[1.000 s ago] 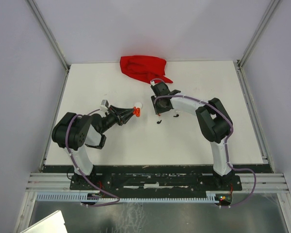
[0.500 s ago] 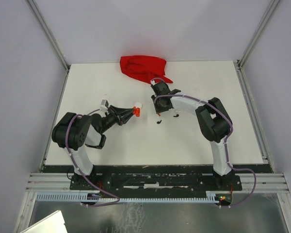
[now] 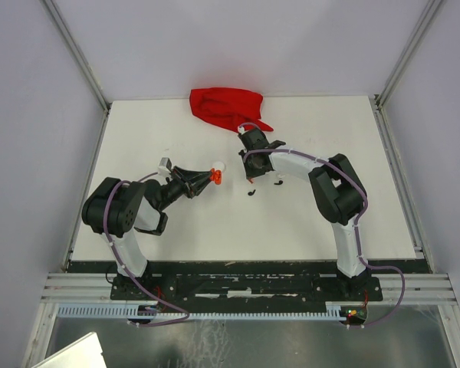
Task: Insert the wireless bluetooth earbuds into the charging case
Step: Pick up the earbud from the center of the board.
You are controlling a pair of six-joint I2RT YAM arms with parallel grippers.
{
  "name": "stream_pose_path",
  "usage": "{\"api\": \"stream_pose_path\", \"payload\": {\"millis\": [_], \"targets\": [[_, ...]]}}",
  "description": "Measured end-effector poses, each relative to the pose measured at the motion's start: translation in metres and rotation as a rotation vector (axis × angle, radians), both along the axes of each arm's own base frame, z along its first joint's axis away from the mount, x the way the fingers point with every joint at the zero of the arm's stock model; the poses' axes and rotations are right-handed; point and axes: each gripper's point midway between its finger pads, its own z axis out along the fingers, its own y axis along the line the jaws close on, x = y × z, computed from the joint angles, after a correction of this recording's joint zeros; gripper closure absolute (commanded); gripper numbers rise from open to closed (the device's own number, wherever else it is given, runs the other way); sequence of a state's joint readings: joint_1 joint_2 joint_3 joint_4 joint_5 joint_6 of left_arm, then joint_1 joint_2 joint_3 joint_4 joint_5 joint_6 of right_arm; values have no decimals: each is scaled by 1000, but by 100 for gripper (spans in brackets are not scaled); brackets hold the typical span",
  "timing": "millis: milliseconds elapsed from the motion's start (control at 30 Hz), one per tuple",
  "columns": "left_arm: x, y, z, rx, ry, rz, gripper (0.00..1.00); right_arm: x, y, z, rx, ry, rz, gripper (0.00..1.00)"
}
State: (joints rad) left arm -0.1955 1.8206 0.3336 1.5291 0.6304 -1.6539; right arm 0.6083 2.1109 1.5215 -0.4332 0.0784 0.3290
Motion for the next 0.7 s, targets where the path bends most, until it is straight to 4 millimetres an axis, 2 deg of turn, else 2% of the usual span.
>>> {"api": "stream_pose_path", "payload": {"millis": [233,367,467,700], "targets": [[0,0,0,0,0,0,97,1,1,3,24,-35,10,98],[0,0,0,0,0,-1,97,-4,1,21,77,-93,25,98],[-1,-1,0,0,0,-5,97,-5,4,54,152,-182,42,98],[5,-5,3,-4,-15,-14,97,-15,14,156,395,-457,104,98]]}}
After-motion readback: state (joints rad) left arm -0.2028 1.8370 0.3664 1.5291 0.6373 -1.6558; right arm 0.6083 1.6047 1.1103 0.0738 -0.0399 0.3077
